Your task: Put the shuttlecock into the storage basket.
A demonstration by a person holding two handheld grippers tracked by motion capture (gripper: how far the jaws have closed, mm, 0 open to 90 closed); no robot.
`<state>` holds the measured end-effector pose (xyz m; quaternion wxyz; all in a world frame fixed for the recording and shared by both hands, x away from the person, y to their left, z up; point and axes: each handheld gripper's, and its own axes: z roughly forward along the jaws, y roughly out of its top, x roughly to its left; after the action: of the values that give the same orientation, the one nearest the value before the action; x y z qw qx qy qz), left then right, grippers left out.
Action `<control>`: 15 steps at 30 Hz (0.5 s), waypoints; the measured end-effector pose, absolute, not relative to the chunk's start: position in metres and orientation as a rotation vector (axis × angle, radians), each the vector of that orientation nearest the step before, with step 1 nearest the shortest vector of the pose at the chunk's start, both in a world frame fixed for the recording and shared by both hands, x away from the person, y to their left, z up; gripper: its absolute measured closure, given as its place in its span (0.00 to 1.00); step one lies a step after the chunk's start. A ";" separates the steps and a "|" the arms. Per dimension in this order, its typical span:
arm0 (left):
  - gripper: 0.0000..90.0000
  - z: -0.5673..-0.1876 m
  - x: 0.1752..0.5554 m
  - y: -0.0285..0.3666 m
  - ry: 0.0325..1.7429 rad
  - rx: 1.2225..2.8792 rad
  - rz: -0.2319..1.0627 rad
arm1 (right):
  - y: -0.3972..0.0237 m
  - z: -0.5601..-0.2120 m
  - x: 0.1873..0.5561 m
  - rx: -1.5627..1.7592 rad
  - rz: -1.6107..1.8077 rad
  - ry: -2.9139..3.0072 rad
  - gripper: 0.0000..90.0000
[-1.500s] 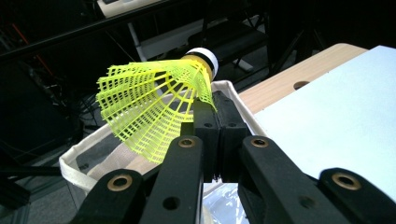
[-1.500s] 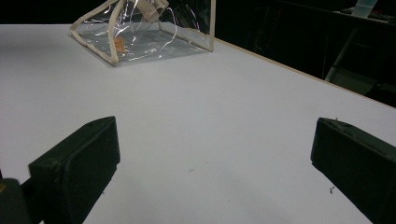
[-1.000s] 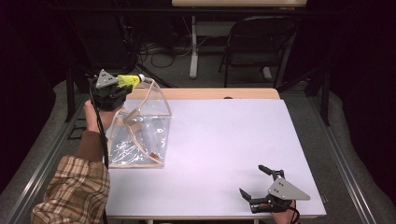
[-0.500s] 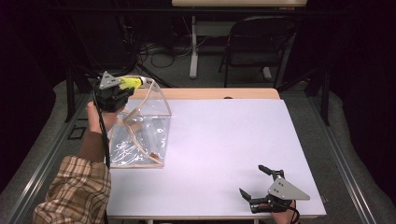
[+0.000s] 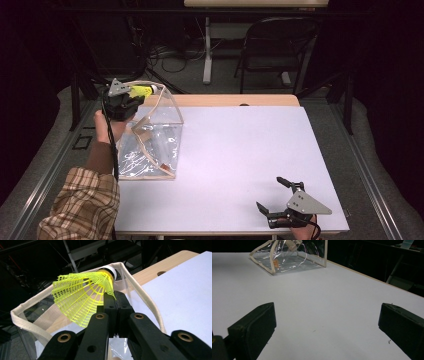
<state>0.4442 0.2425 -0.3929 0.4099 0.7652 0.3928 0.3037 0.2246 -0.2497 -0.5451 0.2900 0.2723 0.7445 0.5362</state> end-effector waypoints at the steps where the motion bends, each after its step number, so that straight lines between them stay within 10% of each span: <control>1: 0.99 -0.393 0.444 0.242 0.989 1.927 0.765 | -0.250 -0.545 0.225 0.726 1.430 1.986 0.01; 15: 0.99 -0.402 0.448 0.242 1.003 1.947 0.744 | -0.250 -0.545 0.224 0.724 1.430 1.988 0.01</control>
<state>0.4482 0.2420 -0.4020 0.4025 0.7705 0.3969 0.2944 0.2245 -0.2497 -0.5450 0.2899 0.2715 0.7450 0.5359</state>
